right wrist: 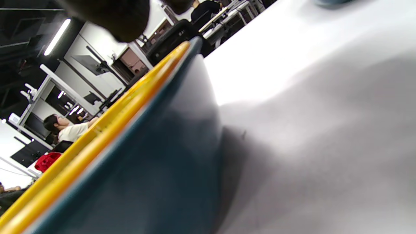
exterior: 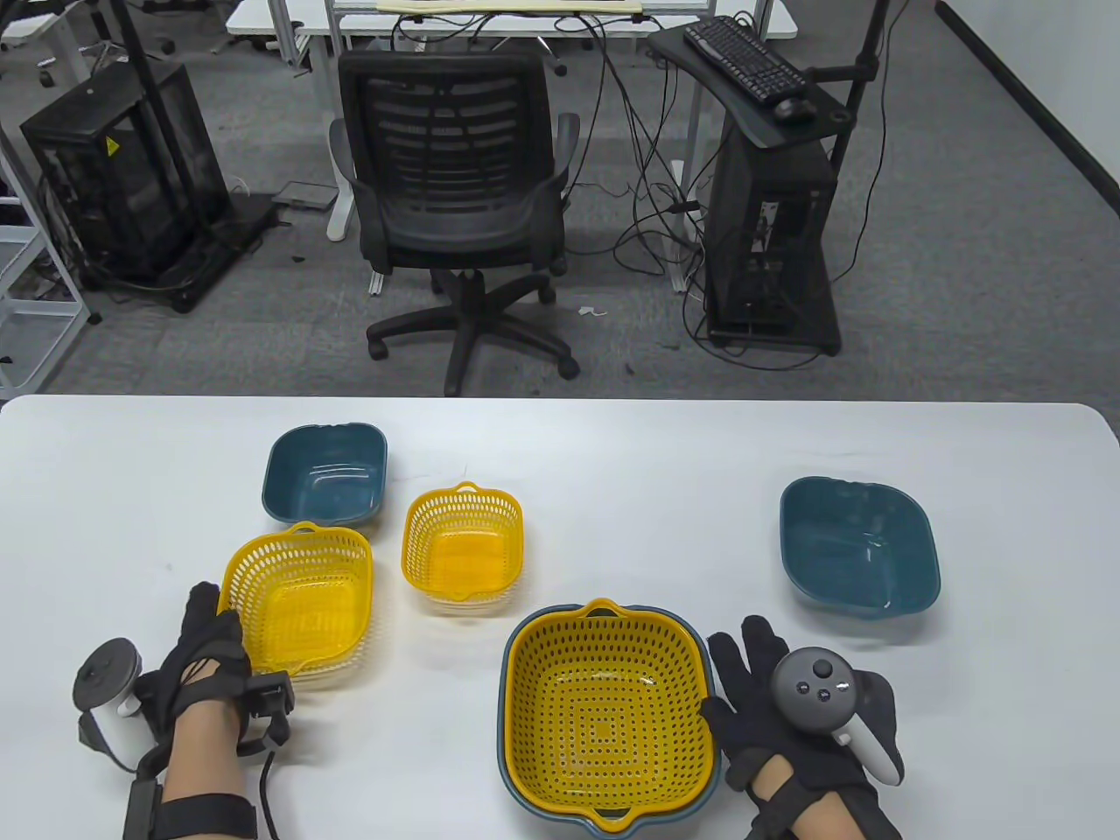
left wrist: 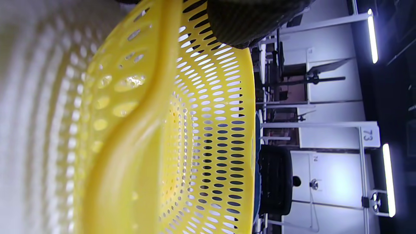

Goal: Nest basins with drain baskets

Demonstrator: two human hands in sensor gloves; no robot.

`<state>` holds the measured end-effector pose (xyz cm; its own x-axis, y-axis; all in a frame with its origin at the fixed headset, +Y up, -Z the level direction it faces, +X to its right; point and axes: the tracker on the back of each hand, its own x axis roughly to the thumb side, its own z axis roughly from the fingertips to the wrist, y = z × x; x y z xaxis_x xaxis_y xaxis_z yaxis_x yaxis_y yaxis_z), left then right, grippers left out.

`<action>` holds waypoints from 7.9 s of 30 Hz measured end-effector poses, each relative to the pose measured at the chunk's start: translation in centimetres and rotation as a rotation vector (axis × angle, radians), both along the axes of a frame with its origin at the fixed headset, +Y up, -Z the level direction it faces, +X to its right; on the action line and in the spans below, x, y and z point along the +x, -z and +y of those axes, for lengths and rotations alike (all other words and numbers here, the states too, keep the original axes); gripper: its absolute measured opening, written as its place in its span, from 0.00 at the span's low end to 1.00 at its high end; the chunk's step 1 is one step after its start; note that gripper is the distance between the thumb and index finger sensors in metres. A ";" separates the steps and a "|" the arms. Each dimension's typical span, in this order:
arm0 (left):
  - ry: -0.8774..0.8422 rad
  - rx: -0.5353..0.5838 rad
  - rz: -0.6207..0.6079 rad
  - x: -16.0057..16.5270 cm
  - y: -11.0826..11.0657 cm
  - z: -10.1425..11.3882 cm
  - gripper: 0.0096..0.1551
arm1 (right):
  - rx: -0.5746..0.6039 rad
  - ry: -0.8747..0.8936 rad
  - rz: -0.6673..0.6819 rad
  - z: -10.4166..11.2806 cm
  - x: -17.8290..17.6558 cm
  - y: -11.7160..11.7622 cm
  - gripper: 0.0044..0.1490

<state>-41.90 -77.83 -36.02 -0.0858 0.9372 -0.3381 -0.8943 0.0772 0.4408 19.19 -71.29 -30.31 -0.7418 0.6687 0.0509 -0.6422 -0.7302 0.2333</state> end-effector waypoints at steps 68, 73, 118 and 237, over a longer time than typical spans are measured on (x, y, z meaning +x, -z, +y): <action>0.034 0.323 -0.669 22.7 -3.9 8.0 0.42 | 0.517 0.069 -0.541 7.1 11.4 4.6 0.27; -0.004 0.282 -0.679 22.7 -3.4 6.8 0.41 | 0.509 0.008 -0.660 7.1 16.0 8.3 0.26; 0.034 0.206 -0.796 23.3 -2.8 5.9 0.41 | 0.058 0.118 -0.599 2.9 17.2 11.8 0.39; 1.114 -0.358 -0.099 3.9 17.0 15.7 0.30 | 0.265 0.137 0.273 1.6 -6.3 -3.1 0.43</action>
<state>-38.00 -62.17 -53.02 0.7631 0.3279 -0.5569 -0.2837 0.9442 0.1672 12.89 -69.65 -27.19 -0.5819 0.6980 0.4174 -0.6785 -0.6996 0.2239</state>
